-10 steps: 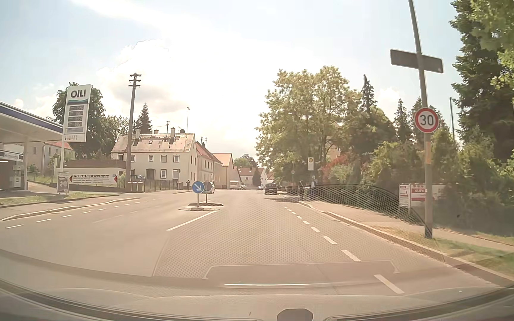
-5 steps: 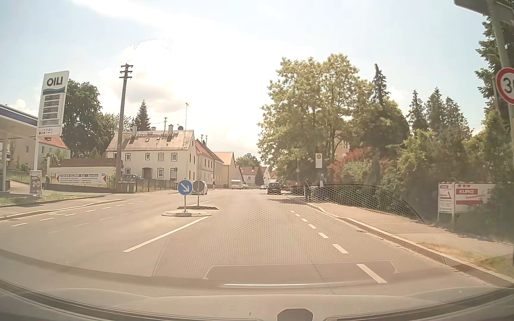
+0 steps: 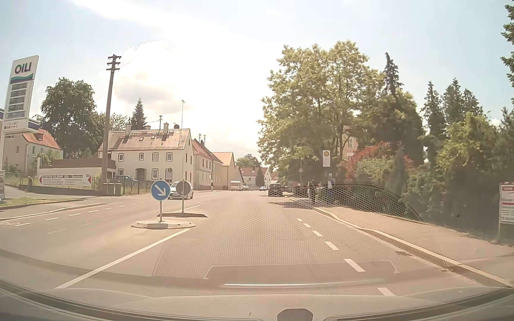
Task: Follow the waypoints while adhering to traffic rules and regulations
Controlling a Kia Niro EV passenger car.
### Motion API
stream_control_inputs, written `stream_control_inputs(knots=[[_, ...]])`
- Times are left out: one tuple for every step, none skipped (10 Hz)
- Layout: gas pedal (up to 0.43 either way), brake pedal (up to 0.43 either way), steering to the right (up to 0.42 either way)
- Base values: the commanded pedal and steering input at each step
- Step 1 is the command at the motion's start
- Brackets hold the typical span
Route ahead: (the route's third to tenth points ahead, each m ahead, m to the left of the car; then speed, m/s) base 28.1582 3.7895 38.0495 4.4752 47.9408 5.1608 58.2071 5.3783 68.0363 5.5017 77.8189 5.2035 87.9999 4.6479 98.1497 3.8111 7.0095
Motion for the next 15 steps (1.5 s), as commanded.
stream_control_inputs(knots=[[0.189,0.000,-0.010],[0.189,0.000,-0.011],[0.189,0.000,-0.011],[0.189,0.000,-0.011],[0.189,0.000,-0.010],[0.189,0.000,-0.008],[0.189,0.000,-0.009],[0.189,0.000,-0.011],[0.189,0.000,-0.011],[0.189,0.000,-0.012],[0.189,0.000,-0.019],[0.189,0.000,-0.025],[0.189,0.000,-0.028],[0.189,0.000,-0.027],[0.189,0.000,-0.025]])
